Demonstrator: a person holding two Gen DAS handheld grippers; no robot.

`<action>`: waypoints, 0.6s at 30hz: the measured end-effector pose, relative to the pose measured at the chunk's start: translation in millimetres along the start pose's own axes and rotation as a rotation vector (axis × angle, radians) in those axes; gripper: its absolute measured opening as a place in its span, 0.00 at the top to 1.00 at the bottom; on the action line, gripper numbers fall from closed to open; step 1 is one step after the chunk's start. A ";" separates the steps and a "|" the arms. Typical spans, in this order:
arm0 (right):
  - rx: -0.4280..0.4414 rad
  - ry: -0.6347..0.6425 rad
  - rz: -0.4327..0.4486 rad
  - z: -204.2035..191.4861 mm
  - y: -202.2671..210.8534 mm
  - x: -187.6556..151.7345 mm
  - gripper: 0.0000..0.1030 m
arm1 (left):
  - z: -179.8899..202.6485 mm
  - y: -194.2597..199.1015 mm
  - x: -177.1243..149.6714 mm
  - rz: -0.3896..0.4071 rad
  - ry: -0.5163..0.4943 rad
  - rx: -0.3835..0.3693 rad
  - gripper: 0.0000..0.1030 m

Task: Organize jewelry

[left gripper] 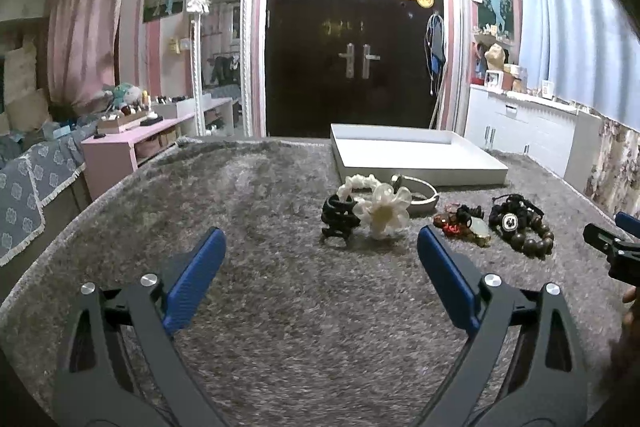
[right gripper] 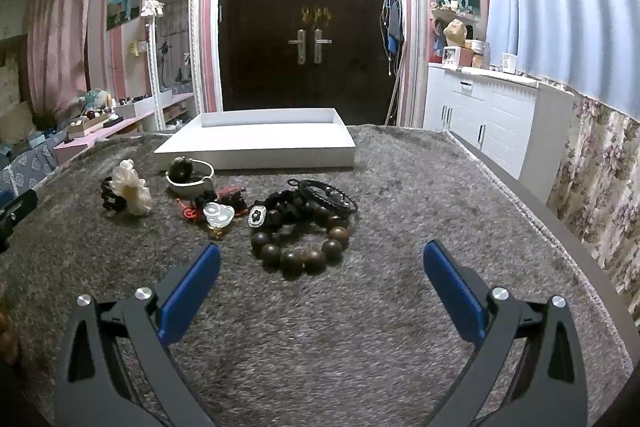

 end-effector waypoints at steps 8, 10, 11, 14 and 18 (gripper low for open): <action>0.001 0.002 0.005 -1.5 0.0 -0.3 0.02 | -8.6 -1.7 0.3 -0.005 0.040 0.010 0.07; 0.002 0.003 0.000 -2.2 -1.2 -1.1 0.02 | -7.9 -1.8 0.3 -0.005 0.036 0.012 0.07; 0.003 0.000 -0.001 -1.9 0.0 -1.6 0.02 | -7.6 -1.0 0.6 0.000 0.033 0.016 0.08; 0.002 0.000 0.004 -1.6 1.3 -0.9 0.02 | -1.8 5.2 2.8 0.031 0.005 0.015 0.14; 0.001 0.006 -0.002 -1.3 1.4 -1.4 0.02 | 5.9 11.3 5.6 0.068 -0.029 0.002 0.07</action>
Point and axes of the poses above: each gripper's, at about its wrist camera, not at the fingertips, and y roughly against the way its jaws point, z to its right, x to its top, the point moved 7 cm from there along -y, roughly the way its jaws point, and after that the axes turned 2 degrees about -y, right-handed, at the moved point
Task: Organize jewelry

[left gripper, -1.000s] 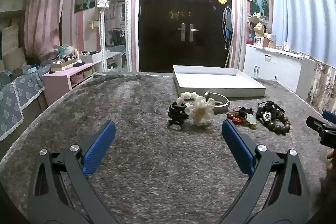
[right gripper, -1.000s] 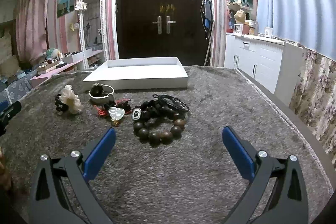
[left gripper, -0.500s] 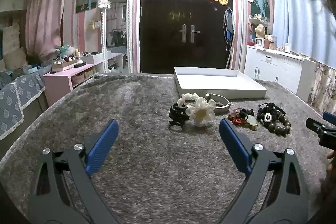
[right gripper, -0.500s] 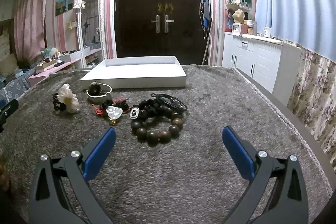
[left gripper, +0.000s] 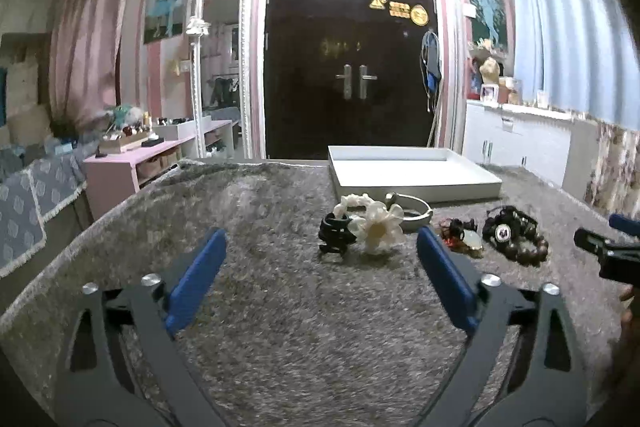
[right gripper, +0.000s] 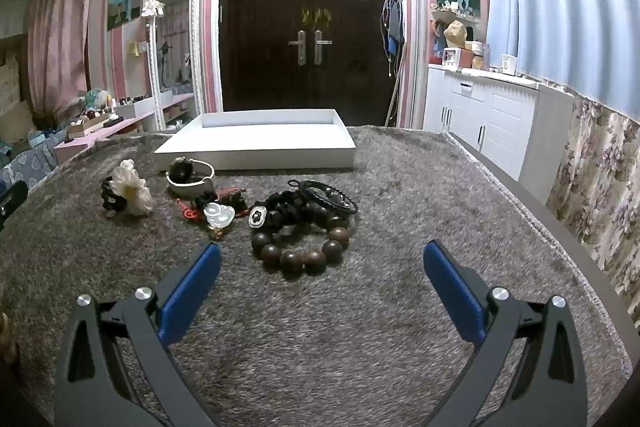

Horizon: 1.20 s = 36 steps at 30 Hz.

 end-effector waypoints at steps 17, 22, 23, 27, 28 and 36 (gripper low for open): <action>-0.005 -0.009 -0.004 -1.3 -3.1 0.1 0.02 | -5.8 -2.0 -2.0 -0.018 0.035 0.019 0.03; 0.016 -0.012 -0.015 -1.5 -5.8 -0.9 0.02 | -4.5 -4.0 -2.8 -0.025 0.024 0.026 0.03; 0.016 -0.014 -0.011 -1.1 -5.3 -0.8 0.02 | -4.6 -4.5 -2.7 -0.027 0.025 0.026 0.03; 0.013 -0.008 0.003 -2.2 -2.8 -0.7 0.02 | -5.1 -7.4 -3.6 -0.039 0.028 0.031 0.03; 0.015 -0.008 0.001 -2.5 -3.3 -0.9 0.02 | -5.1 -7.6 -3.8 -0.040 0.027 0.034 0.03; 0.029 -0.006 -0.011 -4.4 -4.4 -1.7 0.02 | -2.2 -11.8 -5.2 -0.059 0.010 0.041 0.03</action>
Point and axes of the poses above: each gripper's, at about its wrist camera, not at the fingertips, and y roughly against the way its jaws point, z to its right, x to its top, the point moved 7 cm from there along -y, roughly the way its jaws point, and after that the axes turned 2 degrees about -y, right-handed, at the moved point
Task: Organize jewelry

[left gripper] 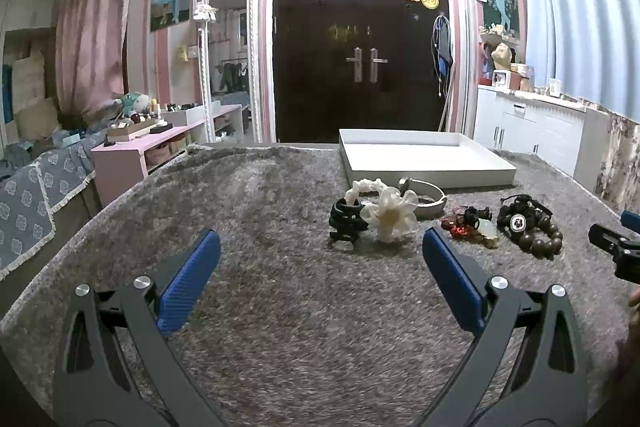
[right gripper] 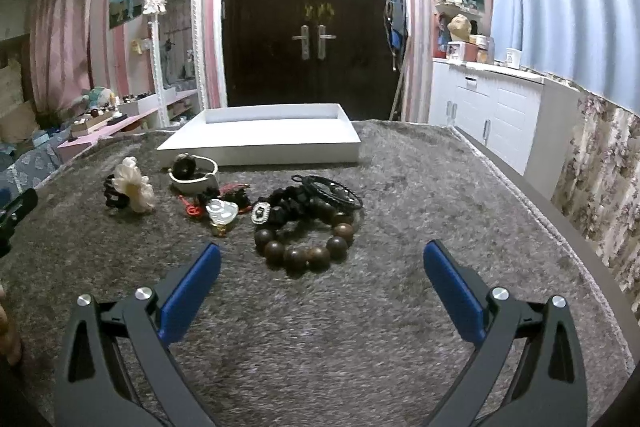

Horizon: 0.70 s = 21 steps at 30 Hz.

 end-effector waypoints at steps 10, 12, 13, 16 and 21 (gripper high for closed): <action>0.005 -0.039 -0.001 8.7 -0.5 0.7 0.02 | -7.2 1.9 -0.7 0.002 0.031 0.013 0.03; 0.008 -0.043 0.003 9.6 0.1 1.6 0.02 | -7.6 1.3 -1.1 -0.002 0.031 0.013 0.03; 0.005 -0.044 0.008 9.6 0.8 1.7 0.02 | -7.2 0.8 -1.1 -0.005 0.029 0.015 0.03; -0.003 -0.029 0.020 7.4 3.0 2.5 0.02 | -4.4 -0.8 -1.4 -0.015 0.016 0.016 0.03; -0.004 -0.047 0.009 11.0 0.6 2.1 0.02 | -2.8 -2.3 -1.4 -0.020 0.013 0.015 0.03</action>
Point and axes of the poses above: each gripper's, at about its wrist camera, not at the fingertips, and y roughly against the way its jaws point, z to its right, x to its top, the point moved 7 cm from there along -y, roughly the way its jaws point, and after that the axes turned 2 degrees about -y, right-handed, at the moved point
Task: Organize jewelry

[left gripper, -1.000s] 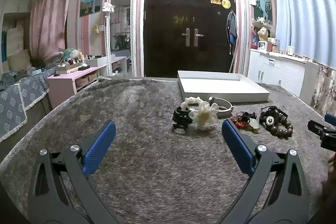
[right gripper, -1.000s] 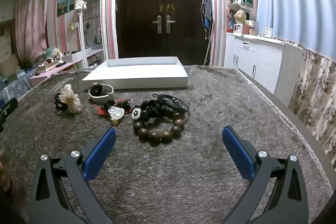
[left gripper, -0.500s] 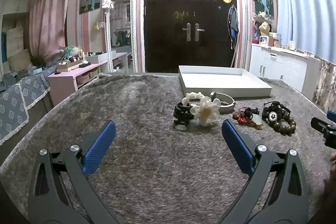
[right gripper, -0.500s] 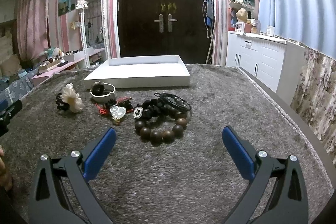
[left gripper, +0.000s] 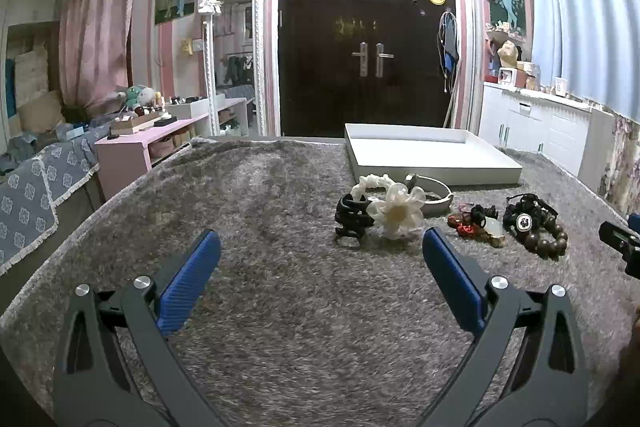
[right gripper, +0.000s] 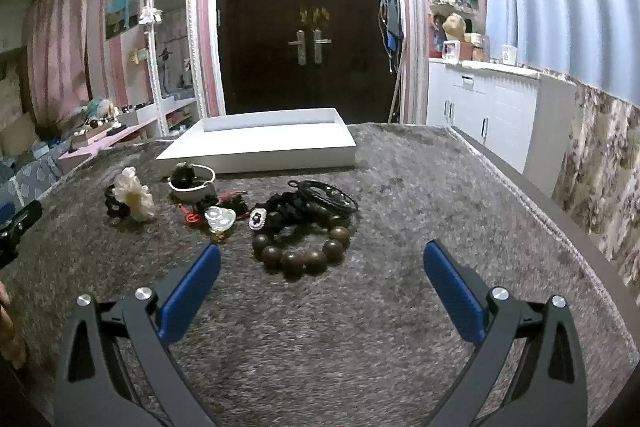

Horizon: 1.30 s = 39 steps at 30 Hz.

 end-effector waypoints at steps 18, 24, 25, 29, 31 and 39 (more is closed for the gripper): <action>0.098 -0.055 -0.046 1.3 3.4 23.3 0.02 | 0.3 0.7 9.1 -0.079 0.000 0.031 0.03; 0.109 -0.028 -0.037 1.5 -11.8 67.2 0.02 | 10.9 -17.6 53.6 -0.117 0.009 -0.008 0.03; 0.108 -0.024 -0.043 0.2 -18.5 71.8 0.03 | 11.6 -23.2 57.6 -0.121 0.011 -0.014 0.03; 0.114 -0.019 -0.089 -8.7 -54.6 78.3 0.19 | 28.0 -58.2 69.2 -0.131 -0.002 -0.066 0.03; 0.127 -0.026 -0.130 -13.3 -74.9 73.3 0.22 | 39.5 -74.8 66.9 -0.149 -0.024 -0.094 0.07; 0.153 -0.010 -0.215 -26.5 -126.3 56.0 0.45 | 62.0 -122.5 50.7 -0.199 -0.065 -0.144 0.27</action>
Point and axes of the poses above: each gripper's, at about its wrist camera, not at the fingertips, and y roughly against the way its jaws point, z to its right, x to its top, the point moved 7 cm from there along -y, roughly the way its jaws point, and after that the axes turned 2 degrees about -y, right-handed, at the moved point
